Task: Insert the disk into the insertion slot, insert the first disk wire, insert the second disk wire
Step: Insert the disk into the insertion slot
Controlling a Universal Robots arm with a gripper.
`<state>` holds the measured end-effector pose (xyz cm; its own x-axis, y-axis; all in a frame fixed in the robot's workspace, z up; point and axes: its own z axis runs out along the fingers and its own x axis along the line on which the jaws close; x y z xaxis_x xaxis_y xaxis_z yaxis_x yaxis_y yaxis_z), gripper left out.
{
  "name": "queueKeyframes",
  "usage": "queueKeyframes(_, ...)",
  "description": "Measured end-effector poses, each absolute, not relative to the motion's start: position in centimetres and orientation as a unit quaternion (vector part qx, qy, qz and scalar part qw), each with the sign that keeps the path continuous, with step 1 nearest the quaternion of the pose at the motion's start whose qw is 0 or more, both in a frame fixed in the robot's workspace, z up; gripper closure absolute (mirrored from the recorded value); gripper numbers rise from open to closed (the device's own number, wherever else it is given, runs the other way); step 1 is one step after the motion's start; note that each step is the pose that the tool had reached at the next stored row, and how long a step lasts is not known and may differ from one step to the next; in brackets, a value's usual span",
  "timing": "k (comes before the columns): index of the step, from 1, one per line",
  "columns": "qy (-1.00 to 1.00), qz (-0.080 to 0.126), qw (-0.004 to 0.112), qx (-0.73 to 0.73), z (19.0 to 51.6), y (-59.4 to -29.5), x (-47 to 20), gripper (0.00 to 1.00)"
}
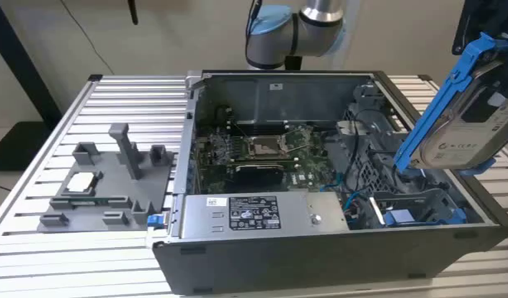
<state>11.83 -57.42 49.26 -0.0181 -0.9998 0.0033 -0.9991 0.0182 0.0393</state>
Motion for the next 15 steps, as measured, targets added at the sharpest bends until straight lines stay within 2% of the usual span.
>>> queueKeyframes(15,-0.713,-0.013,0.015,0.701,49.05,-57.42,11.83,0.67)
